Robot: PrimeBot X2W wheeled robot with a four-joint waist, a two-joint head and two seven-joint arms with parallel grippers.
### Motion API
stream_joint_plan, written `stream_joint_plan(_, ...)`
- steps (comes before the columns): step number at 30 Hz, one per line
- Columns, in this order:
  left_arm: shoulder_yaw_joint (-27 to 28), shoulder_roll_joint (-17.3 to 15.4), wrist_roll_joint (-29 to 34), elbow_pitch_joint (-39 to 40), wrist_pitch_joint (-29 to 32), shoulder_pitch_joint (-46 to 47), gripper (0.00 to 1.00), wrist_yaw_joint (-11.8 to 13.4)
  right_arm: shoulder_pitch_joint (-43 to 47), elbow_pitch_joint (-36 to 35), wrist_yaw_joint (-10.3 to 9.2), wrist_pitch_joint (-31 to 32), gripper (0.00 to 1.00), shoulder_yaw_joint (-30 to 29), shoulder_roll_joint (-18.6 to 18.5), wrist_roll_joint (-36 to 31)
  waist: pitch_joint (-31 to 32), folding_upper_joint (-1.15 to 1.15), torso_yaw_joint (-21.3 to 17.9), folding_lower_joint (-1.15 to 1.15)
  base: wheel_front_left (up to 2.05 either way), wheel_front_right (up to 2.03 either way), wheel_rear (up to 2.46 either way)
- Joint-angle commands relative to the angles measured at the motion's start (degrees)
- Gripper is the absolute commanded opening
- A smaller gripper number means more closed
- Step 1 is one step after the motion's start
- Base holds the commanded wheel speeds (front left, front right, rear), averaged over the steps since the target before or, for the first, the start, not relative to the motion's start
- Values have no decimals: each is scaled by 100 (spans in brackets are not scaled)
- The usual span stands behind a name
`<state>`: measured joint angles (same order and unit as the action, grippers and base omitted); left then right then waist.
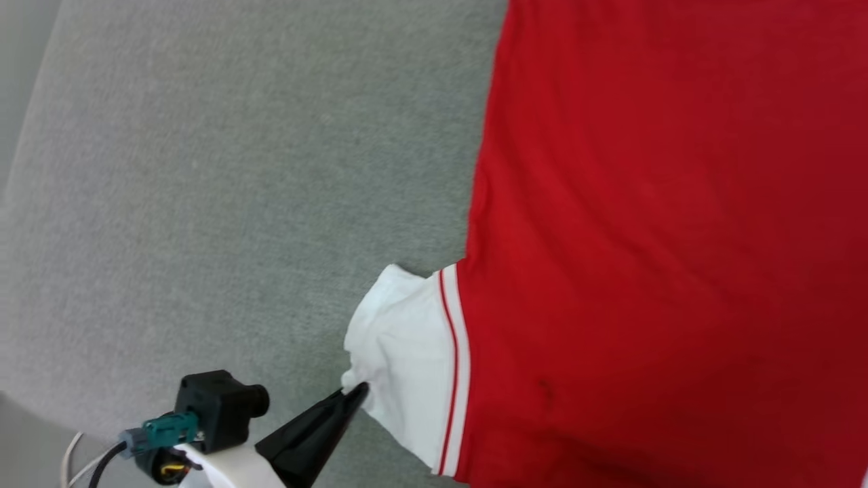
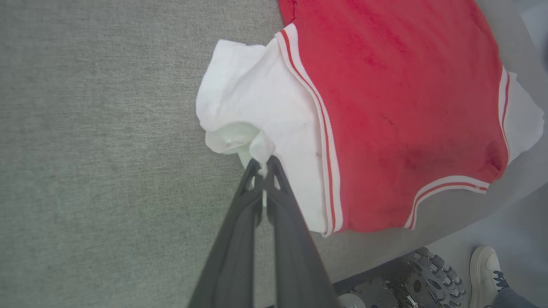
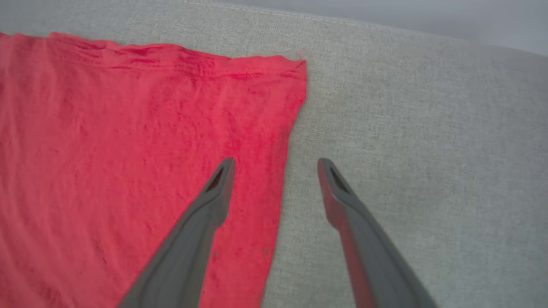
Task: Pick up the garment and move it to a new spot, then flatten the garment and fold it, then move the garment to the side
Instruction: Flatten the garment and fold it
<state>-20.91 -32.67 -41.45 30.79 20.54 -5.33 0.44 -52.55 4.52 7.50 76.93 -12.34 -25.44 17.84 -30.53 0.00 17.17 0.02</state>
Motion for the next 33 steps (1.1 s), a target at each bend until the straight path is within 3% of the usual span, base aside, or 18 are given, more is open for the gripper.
stream_joint_plan(1, -59, 71, 45, 28, -36, 141, 0, -48, -234, 137, -2, 52, 100, -35, -82, -194, -497, 0, 505, -2, 0, 0, 0)
stream_joint_plan(10, -244, 255, 78, -103, -146, 398, 0, -197, -837, 619, -2, 272, 100, -320, -181, -918, -824, 0, 879, -2, 0, 0, 0)
stream_joint_plan(17, -286, 308, 102, -295, -255, 473, 0, -261, -505, 785, -2, 469, 100, -444, 8, -1098, -895, 0, 969, -2, 0, 0, 0)
stream_joint_plan(18, -291, 307, 104, -313, -261, 479, 0, -266, -435, 788, -2, 517, 77, -460, 31, -1099, -896, 0, 971, -2, 0, 0, 0)
stream_joint_plan(19, -295, 312, 107, -333, -274, 491, 0, -271, -380, 777, -2, 549, 16, -466, 27, -1093, -897, 0, 972, -2, 0, 0, 0)
stream_joint_plan(20, -295, 316, 110, -349, -276, 495, 0, -275, -342, 758, -2, 569, 0, -467, 18, -1075, -894, 0, 971, -2, 0, 0, 0)
stream_joint_plan(33, -185, 222, 186, -528, -357, 465, 0, -184, 135, 744, -2, 232, 0, -607, 75, -924, -344, 0, 559, -2, 0, 0, 0)
